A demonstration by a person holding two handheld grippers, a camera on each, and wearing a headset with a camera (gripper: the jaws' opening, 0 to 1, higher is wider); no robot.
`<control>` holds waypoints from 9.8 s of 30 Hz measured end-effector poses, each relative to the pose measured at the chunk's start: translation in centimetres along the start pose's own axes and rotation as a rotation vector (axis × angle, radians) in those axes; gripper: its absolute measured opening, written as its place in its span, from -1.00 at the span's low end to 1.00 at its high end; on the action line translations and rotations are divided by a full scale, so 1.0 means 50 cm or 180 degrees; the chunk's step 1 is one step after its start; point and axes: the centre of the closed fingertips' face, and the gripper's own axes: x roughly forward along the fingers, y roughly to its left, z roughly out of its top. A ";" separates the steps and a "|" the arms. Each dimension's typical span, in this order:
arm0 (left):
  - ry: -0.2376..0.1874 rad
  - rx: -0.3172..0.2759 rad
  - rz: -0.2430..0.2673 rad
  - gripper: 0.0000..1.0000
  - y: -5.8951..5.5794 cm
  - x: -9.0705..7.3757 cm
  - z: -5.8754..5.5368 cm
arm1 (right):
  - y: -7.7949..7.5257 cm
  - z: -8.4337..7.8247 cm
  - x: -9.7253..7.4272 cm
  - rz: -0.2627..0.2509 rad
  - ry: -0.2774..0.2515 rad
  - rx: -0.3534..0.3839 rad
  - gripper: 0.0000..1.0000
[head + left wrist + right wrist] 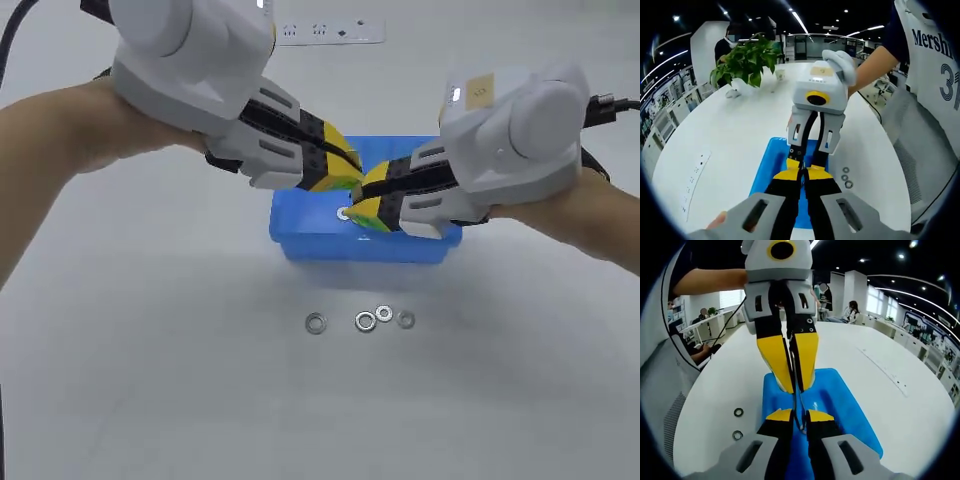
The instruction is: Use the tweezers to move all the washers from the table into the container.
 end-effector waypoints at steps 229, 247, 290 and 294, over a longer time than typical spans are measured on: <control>0.0188 0.0432 -0.0046 -0.86 -0.089 -0.070 0.098 | 0.074 0.090 -0.104 -0.0064 -0.0240 -0.0438 -0.79; -0.0053 0.0369 0.0038 -0.87 -0.221 -0.092 0.119 | 0.198 0.105 -0.125 0.0127 -0.0326 -0.0445 -0.81; -0.0117 -0.0160 0.0101 -0.86 -0.222 -0.021 0.007 | 0.214 -0.021 -0.055 0.0291 0.0081 -0.0271 -0.77; -0.0108 -0.0179 0.0083 -0.86 -0.217 -0.017 0.004 | 0.210 -0.025 -0.053 0.0295 0.0095 -0.0257 -0.76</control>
